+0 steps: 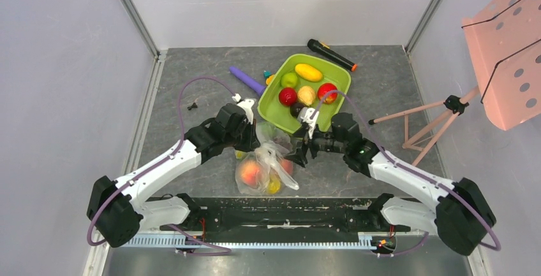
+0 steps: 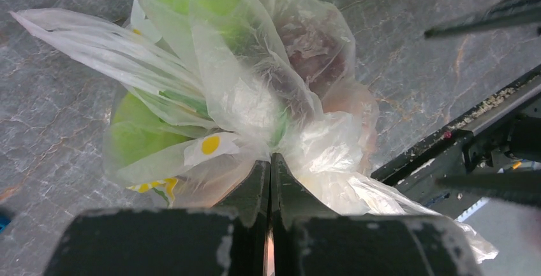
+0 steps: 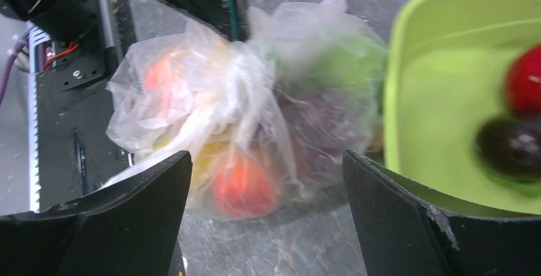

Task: Take the fake fruits out of the plastic bag
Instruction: Untie the plastic bag at the center of the board.

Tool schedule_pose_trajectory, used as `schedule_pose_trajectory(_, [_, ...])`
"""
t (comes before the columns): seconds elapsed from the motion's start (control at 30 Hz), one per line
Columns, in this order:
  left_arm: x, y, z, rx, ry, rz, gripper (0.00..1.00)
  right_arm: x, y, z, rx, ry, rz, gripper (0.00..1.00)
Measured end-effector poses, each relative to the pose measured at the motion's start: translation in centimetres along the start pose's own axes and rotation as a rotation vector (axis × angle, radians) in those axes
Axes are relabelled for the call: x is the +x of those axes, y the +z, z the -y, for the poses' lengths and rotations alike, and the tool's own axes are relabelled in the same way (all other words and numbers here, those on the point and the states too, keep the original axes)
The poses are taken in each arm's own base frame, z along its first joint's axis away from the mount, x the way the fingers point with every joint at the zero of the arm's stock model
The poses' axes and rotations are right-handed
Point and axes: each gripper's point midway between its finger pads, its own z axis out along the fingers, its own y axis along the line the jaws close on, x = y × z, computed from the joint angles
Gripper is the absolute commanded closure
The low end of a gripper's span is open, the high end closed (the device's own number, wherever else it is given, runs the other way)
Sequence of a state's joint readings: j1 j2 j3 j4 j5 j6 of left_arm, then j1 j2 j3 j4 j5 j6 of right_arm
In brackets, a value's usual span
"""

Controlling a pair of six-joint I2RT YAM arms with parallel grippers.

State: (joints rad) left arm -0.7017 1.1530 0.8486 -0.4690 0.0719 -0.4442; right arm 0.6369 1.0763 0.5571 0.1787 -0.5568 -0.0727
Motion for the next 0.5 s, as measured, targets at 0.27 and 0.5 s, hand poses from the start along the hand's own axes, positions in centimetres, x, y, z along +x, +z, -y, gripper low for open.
schedule_pose_trajectory(0.27, [0.2,0.0,-0.4,-0.023,-0.001,-0.006,0.98,0.3,4.0,-1.2,-0.066,-0.052,-0.072,0.16])
schedule_pose_trajectory(0.5, [0.2,-0.5,-0.5,-0.023,0.000,-0.002,0.98,0.0,7.2,0.6,-0.060,-0.064,-0.103,0.26])
